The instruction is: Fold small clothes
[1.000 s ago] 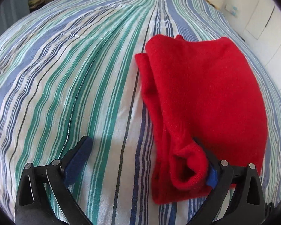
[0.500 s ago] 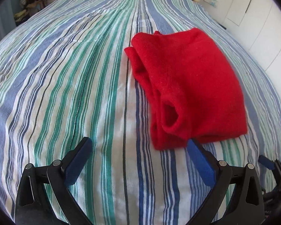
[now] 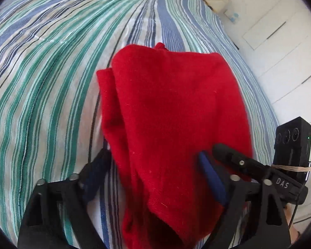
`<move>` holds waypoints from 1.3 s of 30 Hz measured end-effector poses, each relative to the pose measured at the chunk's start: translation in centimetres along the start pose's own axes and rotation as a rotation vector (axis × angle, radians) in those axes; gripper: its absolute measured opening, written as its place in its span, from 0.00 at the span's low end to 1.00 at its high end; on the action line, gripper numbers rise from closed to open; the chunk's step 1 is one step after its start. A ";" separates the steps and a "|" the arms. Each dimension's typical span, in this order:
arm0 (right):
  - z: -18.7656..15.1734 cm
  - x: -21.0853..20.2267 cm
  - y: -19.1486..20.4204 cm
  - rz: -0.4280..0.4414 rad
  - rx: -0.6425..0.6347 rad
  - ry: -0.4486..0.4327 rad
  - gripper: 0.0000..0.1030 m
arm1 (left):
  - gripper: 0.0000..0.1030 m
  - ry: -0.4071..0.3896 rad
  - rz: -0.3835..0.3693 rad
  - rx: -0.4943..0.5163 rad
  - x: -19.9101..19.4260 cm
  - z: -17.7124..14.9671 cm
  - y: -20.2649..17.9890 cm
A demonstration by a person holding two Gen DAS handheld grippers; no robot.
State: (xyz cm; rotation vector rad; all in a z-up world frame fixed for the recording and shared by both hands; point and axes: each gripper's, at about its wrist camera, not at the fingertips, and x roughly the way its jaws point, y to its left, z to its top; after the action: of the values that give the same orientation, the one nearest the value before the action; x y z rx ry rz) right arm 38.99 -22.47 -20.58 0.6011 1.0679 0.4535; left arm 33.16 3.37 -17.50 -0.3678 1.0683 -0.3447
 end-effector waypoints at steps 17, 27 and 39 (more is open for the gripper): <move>0.4 -6.5 12.8 -0.078 -0.240 -0.167 0.42 | 0.53 -0.065 0.057 0.103 -9.2 0.8 -2.2; -13.0 -10.5 8.7 -0.369 -0.247 -0.092 0.84 | 0.97 -0.180 0.428 0.290 -17.0 -13.5 -3.0; -24.7 -18.8 16.0 -0.515 -0.322 -0.074 0.99 | 0.98 -0.133 0.556 0.296 -23.5 -20.5 -8.2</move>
State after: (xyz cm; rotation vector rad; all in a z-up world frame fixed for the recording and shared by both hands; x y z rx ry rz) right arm 7.82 -16.12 -6.20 0.0476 1.0073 0.1430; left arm 3.75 3.99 -4.26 0.1731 0.9289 0.0223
